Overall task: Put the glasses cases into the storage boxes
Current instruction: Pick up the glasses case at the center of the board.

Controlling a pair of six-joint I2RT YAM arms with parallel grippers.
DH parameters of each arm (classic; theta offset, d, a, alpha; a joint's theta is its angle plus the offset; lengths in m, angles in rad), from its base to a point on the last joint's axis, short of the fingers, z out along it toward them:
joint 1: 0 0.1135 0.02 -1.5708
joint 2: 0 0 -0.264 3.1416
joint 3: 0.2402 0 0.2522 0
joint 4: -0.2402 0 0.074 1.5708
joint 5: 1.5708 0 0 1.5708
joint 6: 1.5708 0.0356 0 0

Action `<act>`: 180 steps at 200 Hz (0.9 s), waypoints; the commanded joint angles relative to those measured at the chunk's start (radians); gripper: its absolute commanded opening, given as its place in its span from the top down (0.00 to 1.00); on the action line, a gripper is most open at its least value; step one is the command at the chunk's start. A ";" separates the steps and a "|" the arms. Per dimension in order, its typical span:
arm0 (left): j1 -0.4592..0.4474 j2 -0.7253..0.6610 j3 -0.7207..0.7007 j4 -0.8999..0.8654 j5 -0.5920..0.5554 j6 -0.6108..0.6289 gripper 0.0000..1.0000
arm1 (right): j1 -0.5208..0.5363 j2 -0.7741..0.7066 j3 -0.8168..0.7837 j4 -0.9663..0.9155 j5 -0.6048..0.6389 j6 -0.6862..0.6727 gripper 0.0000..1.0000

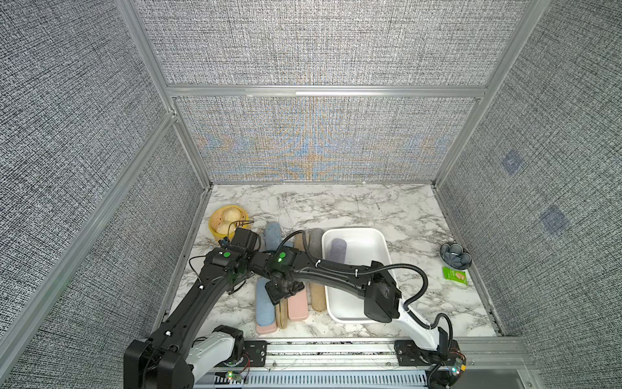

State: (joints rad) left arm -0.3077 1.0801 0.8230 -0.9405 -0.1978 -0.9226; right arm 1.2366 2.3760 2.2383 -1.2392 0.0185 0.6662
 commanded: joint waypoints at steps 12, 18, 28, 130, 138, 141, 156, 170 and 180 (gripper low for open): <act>0.020 -0.021 -0.022 -0.011 0.008 -0.067 0.03 | 0.013 -0.045 -0.048 0.057 -0.013 -0.031 0.28; 0.029 -0.027 -0.025 -0.009 0.009 -0.073 0.03 | 0.014 -0.066 -0.077 0.083 -0.009 -0.029 0.28; 0.049 -0.035 -0.029 -0.008 0.018 -0.084 0.03 | 0.010 -0.091 -0.114 0.111 -0.006 -0.017 0.28; 0.177 0.087 0.174 -0.149 -0.188 0.180 0.07 | -0.002 -0.032 -0.055 0.079 -0.050 -0.007 0.28; 0.193 0.078 0.156 -0.135 -0.160 0.179 0.07 | -0.004 -0.012 -0.033 0.055 -0.051 -0.002 0.28; 0.195 0.073 0.150 -0.130 -0.150 0.177 0.07 | -0.003 -0.006 -0.026 0.045 -0.049 0.000 0.28; 0.202 0.056 0.123 -0.113 -0.110 0.163 0.07 | -0.006 0.021 0.001 0.005 -0.042 0.016 0.29; 0.203 0.044 0.106 -0.104 -0.076 0.150 0.08 | -0.011 0.018 -0.003 -0.012 -0.023 0.029 0.32; 0.202 0.038 0.097 -0.100 -0.058 0.144 0.08 | -0.011 0.001 -0.024 -0.009 -0.013 0.033 0.35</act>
State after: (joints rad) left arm -0.1085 1.1313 0.9371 -1.0462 -0.3164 -0.7639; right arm 1.2263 2.3791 2.2372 -1.2053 -0.0376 0.6720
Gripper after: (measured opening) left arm 0.924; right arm 0.679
